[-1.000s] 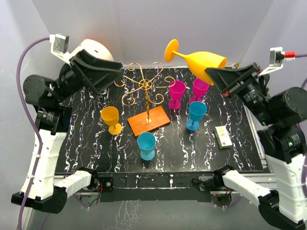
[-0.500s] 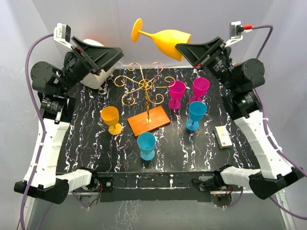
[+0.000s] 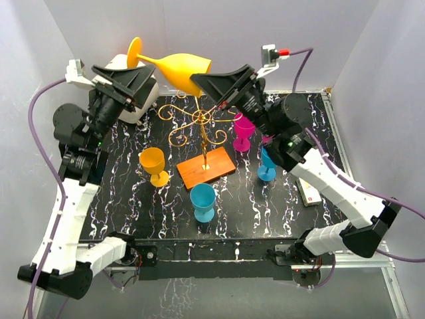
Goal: Place the wine glass upside down on the wine glass rack
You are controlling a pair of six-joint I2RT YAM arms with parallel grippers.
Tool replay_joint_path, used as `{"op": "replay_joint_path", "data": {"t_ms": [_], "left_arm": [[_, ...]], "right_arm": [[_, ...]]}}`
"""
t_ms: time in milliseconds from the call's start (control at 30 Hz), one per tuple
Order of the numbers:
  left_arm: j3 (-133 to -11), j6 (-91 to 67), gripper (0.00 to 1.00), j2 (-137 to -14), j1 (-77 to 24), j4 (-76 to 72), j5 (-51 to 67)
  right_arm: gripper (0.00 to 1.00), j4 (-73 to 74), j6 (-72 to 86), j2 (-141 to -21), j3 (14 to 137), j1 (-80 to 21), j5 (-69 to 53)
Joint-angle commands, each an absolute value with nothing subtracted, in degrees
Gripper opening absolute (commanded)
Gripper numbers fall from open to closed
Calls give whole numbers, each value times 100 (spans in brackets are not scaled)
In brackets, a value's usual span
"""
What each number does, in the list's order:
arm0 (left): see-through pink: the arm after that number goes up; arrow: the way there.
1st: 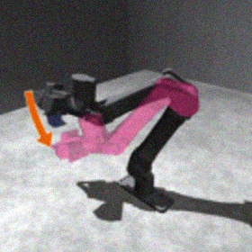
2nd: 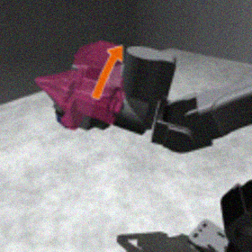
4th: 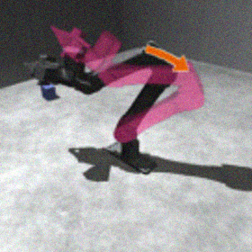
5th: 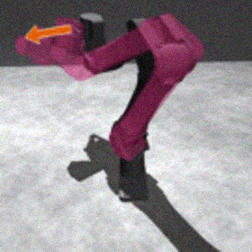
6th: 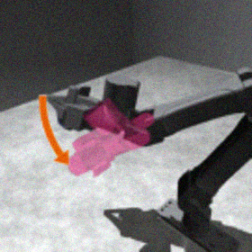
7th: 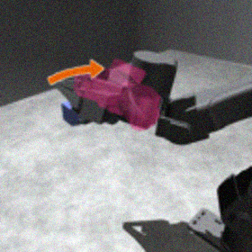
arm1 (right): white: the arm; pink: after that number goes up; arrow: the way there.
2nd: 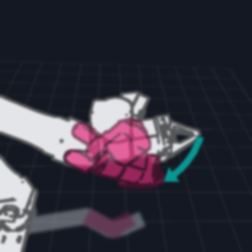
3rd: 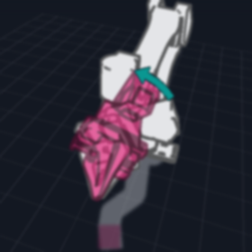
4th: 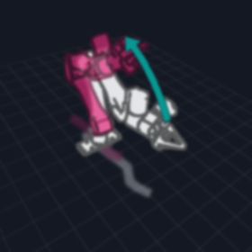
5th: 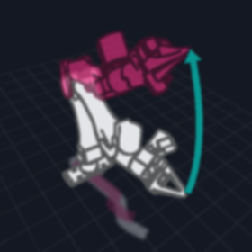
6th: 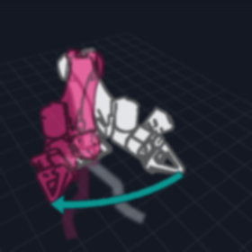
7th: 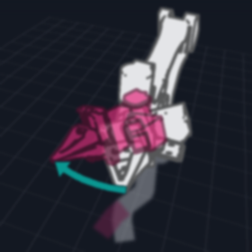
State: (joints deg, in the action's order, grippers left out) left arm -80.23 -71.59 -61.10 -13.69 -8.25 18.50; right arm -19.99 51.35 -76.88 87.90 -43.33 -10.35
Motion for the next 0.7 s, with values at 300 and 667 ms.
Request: {"op": "replay_joint_path", "data": {"t_ms": [300, 667], "left_arm": [[-6965, -7348, 58, -5008, -1381, -2057, 25], [-6958, -7589, 49, -5231, -1384, -2305, 194]], "right_arm": [[0, -2850, 4631, -7866, 8561, -5359, -126], [0, -2998, 4790, -7936, 8442, -5379, -397]]}}
